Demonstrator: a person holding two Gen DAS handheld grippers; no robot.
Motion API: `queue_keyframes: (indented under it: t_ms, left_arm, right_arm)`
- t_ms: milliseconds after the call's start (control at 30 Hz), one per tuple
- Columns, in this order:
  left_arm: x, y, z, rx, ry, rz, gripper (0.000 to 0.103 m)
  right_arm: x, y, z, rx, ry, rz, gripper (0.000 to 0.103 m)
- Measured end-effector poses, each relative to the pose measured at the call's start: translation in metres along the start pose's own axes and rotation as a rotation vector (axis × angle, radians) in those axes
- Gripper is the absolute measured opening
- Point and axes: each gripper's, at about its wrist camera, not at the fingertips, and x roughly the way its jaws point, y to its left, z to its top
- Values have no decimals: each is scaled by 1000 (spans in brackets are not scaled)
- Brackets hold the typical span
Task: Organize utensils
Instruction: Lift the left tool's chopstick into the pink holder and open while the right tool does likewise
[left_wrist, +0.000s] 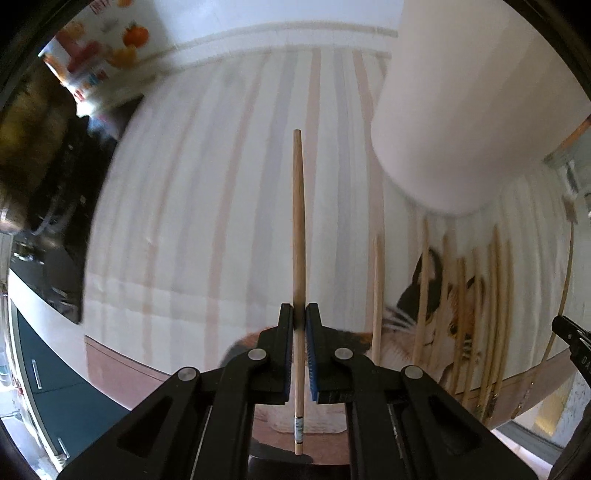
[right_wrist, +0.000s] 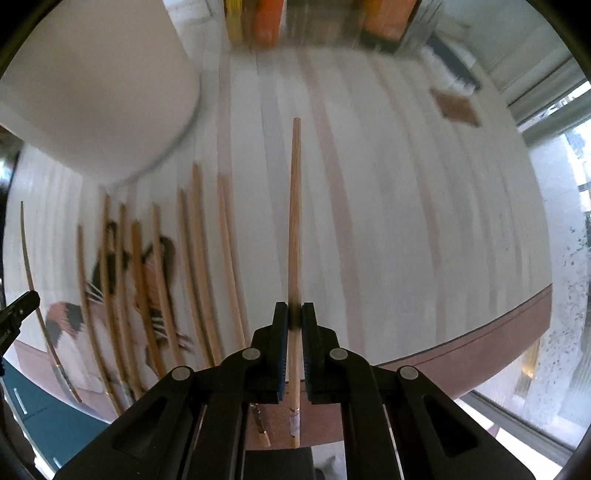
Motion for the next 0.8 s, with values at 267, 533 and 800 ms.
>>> queue_keyframes:
  t_ms: [267,533,800]
  left_arm:
    - [-59,21,17,-53,-153,-20,4]
    - [-156,42,62,-134,-367,-113,4]
    - [-248,28,135,-159,-532,-303,4]
  right_arm:
    - [-58,-2,18,31,-143,48,7]
    - [-145,-9,48,75,-353,160,7]
    - [-233,5,127,66,-545,280,7]
